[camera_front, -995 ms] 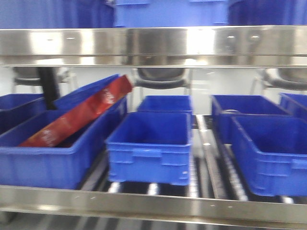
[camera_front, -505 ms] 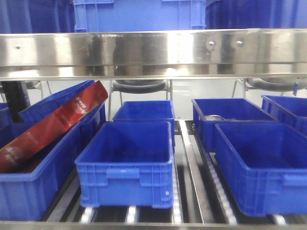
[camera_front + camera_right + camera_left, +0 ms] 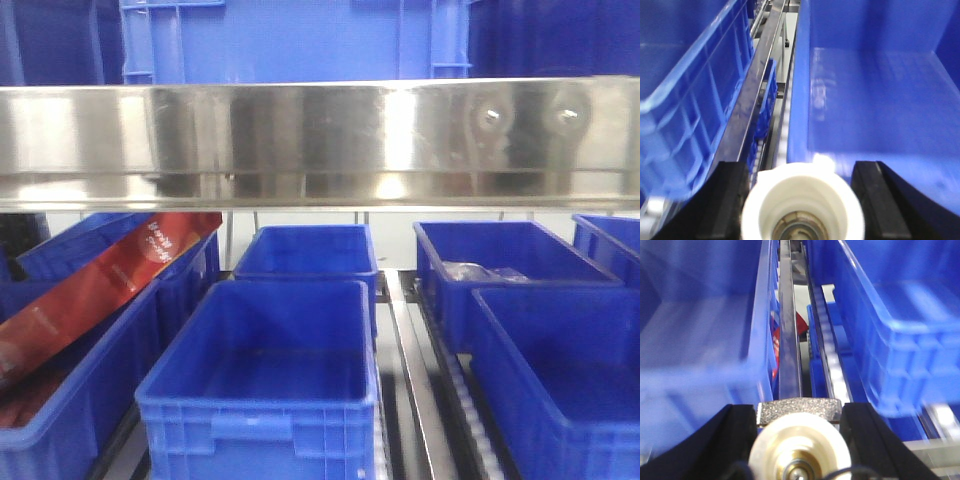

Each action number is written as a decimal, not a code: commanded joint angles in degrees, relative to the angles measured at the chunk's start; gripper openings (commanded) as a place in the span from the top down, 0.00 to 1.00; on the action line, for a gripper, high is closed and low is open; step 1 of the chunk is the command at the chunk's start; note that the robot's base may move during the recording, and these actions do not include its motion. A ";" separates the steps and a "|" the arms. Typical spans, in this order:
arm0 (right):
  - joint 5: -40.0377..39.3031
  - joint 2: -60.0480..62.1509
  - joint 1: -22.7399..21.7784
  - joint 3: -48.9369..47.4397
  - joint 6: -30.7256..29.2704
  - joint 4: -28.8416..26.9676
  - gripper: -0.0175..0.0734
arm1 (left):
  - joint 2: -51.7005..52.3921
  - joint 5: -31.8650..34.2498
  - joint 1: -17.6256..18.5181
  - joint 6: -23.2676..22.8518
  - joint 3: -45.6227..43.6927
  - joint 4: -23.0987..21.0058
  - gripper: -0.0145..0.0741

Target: Place valve from conveyor to right shelf box

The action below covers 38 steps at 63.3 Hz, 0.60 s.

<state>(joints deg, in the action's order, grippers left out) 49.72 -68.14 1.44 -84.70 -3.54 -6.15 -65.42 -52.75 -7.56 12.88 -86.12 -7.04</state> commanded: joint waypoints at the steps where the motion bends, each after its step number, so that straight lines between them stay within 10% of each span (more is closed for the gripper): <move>1: -3.92 0.77 -0.09 -1.00 -0.41 0.19 0.98 | 0.53 2.85 0.34 -0.47 -0.46 -0.43 0.96; 38: -3.92 0.77 -0.09 -1.00 -0.41 0.19 0.98 | 0.43 2.85 0.34 -0.47 -0.46 -0.43 0.96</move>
<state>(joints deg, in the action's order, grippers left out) 49.72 -68.14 1.44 -84.70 -3.54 -6.15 -65.42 -52.75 -7.56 12.88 -86.12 -6.98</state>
